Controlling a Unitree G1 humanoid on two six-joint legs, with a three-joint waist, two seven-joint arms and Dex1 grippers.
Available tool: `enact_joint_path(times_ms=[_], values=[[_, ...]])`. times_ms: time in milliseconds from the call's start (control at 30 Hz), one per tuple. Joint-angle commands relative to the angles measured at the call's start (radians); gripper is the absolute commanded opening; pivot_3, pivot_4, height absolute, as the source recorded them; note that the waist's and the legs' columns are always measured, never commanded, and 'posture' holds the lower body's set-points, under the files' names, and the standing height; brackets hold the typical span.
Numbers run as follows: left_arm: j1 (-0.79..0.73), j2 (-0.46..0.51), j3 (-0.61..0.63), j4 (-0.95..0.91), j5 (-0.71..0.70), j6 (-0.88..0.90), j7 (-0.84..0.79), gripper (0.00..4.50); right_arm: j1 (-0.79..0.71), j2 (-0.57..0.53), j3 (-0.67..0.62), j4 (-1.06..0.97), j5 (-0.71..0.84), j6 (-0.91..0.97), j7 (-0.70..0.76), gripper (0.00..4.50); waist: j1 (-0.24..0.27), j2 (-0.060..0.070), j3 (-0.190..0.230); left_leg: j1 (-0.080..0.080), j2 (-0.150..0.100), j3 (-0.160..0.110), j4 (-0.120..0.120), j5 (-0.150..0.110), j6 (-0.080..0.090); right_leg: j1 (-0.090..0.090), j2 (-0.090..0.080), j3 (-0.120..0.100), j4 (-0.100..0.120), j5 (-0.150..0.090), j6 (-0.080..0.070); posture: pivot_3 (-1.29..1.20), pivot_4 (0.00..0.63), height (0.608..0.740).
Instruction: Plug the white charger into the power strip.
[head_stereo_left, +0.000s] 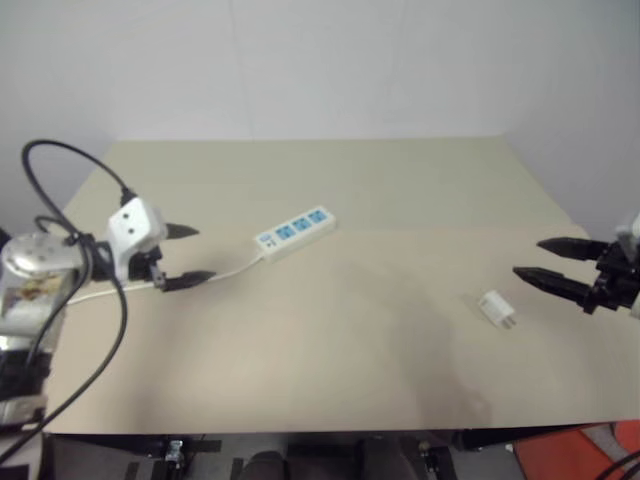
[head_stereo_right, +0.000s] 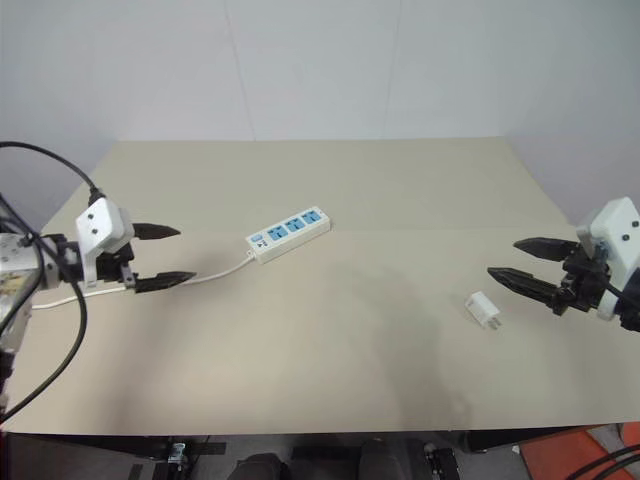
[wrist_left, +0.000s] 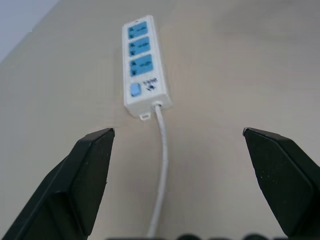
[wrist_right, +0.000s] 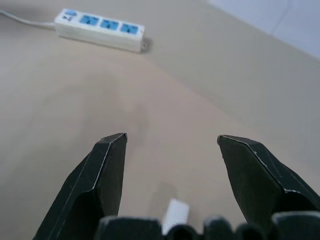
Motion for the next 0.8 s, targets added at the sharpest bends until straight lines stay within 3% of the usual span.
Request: enact_joint_path(times_ms=[33, 400, 800], values=[[-0.119, -0.065, -0.066, 0.178, 0.073, -0.075, 0.015, 4.49, -0.018, 0.007, -0.025, -0.065, 0.044, 0.029, -0.04, 3.49, 0.001, 0.0, 0.0, 0.0, 0.0, 0.0, 0.0, 0.0, 0.0, 0.001, 0.0, 0.0, 0.0, 0.0, 0.0, 0.0, 0.15, 0.74], [-0.366, -0.241, -0.183, 0.709, 0.272, -0.251, 0.128, 4.49, 0.038, 0.018, -0.091, -0.176, 0.103, 0.064, -0.084, 3.49, -0.004, -0.001, 0.001, -0.002, 0.0, -0.001, 0.0, 0.0, 0.0, 0.0, 0.0, -0.001, 0.0, 0.0, 0.001, 0.0, 0.15, 0.74], [-0.441, -0.388, -0.182, 0.936, 0.326, -0.291, 0.155, 4.49, 0.055, 0.031, -0.109, -0.194, 0.124, 0.06, -0.091, 3.49, 0.002, -0.003, 0.002, -0.003, -0.001, -0.002, 0.001, 0.0, 0.0, 0.0, -0.001, -0.001, 0.0, 0.0, 0.002, 0.0, 0.15, 0.74]])
